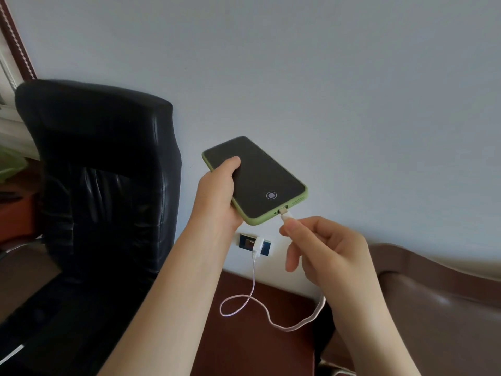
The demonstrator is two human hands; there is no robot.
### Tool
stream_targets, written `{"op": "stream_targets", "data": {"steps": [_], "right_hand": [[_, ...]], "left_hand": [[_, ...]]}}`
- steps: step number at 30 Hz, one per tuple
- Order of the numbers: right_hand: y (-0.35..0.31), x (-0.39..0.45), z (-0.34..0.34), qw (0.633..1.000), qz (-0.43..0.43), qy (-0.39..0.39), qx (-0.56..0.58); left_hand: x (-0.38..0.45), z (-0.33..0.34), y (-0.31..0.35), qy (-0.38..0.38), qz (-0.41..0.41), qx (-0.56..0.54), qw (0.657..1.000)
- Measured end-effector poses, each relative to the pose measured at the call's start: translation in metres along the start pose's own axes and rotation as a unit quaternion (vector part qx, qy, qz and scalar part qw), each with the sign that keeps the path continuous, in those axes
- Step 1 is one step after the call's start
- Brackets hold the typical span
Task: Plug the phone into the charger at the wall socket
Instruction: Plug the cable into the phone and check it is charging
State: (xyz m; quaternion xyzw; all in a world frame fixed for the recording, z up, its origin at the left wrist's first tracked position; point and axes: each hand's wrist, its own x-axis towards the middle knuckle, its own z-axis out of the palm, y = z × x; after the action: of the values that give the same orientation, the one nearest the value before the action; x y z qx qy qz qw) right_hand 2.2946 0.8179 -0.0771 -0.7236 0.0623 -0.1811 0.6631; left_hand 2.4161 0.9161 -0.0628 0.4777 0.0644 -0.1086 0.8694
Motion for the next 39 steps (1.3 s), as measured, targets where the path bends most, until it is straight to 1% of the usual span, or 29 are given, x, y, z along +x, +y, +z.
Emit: {"op": "stream_targets", "data": {"steps": [4,10,16,21,26,28,31,34,35,37,39], "right_hand": [[0.002,-0.001,0.000,1.000,0.016,-0.003,-0.012],[0.006,0.000,0.001,0.999,0.031,-0.005,0.000],[0.011,0.002,0.004,0.999,0.035,0.009,0.007],[0.014,0.001,0.006,0.997,0.061,-0.002,0.056],[0.015,0.003,0.004,0.998,0.034,-0.027,0.043],[0.015,0.004,0.003,0.999,0.018,-0.037,0.029],[0.016,0.003,0.003,0.998,0.007,-0.055,0.038],[0.017,0.002,0.001,0.997,0.005,-0.060,0.055],[0.018,0.002,0.001,0.996,0.007,-0.065,0.057],[0.019,0.001,0.000,0.995,0.015,-0.077,0.060],[0.021,0.001,-0.001,0.994,0.019,-0.090,0.059]], "left_hand": [[-0.002,-0.001,0.000,-0.012,0.043,0.001,0.999],[-0.004,-0.002,-0.003,-0.035,0.118,0.051,0.991],[-0.002,-0.004,-0.009,-0.057,0.125,0.049,0.989],[-0.001,0.001,-0.010,-0.094,0.138,0.070,0.984],[-0.003,0.003,-0.007,-0.112,0.145,0.092,0.979],[-0.004,0.003,-0.008,-0.142,0.120,0.075,0.980],[-0.005,0.000,-0.012,-0.196,0.039,0.004,0.980],[-0.004,-0.006,-0.017,-0.238,0.004,-0.053,0.970],[-0.004,-0.007,-0.018,-0.261,-0.005,-0.064,0.963],[-0.004,-0.006,-0.020,-0.329,-0.015,-0.093,0.940],[-0.006,-0.007,-0.020,-0.371,-0.023,-0.123,0.920]]}}
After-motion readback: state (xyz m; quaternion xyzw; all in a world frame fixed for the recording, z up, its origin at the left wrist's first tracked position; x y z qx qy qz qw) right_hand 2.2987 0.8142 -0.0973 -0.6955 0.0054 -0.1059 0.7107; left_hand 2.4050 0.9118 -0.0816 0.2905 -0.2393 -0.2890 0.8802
